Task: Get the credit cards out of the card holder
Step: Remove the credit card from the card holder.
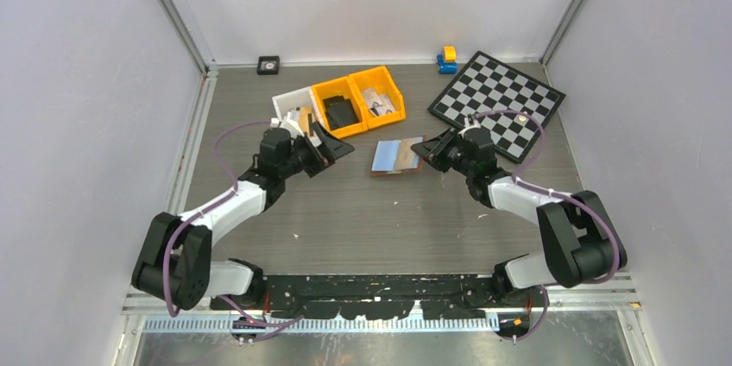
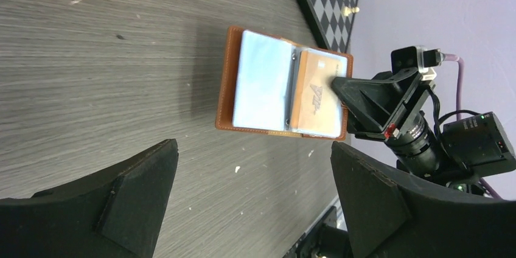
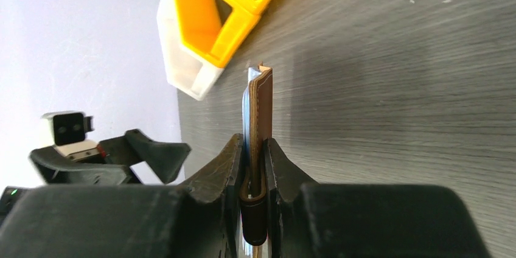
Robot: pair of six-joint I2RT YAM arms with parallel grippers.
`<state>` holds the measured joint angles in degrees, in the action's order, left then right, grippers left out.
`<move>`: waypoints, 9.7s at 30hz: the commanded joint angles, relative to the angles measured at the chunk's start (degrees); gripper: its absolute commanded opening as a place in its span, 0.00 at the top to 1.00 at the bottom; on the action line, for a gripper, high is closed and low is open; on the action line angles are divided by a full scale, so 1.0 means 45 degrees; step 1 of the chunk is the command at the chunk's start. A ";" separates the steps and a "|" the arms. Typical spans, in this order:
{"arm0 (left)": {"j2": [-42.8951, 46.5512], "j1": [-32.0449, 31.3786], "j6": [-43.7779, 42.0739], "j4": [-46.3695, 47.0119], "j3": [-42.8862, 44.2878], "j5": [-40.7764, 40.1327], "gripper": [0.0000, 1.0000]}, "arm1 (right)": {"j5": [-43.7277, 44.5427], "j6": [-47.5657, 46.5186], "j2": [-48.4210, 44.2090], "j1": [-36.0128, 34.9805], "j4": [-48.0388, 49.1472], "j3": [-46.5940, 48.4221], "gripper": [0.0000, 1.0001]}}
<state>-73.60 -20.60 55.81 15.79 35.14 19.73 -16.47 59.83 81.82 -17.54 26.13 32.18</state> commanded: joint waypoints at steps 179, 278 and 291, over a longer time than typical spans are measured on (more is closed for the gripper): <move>-0.4357 -0.0080 0.2916 0.7878 0.0703 0.4874 1.00 | -0.3525 -0.1416 -0.0796 -0.1860 0.3136 0.0800 0.76; -0.5063 -0.1438 0.0321 0.3417 0.2384 0.3998 1.00 | 0.4150 -0.6353 0.2324 -0.5103 -0.8706 0.6266 0.74; -0.4846 -0.1438 0.0195 0.3151 0.2407 0.3907 1.00 | 0.3107 -0.6197 0.2461 -0.5091 -0.8254 0.6149 0.51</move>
<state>-98.74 -26.57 56.51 25.87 43.62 34.52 -0.01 31.92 92.64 -39.94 -12.40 59.72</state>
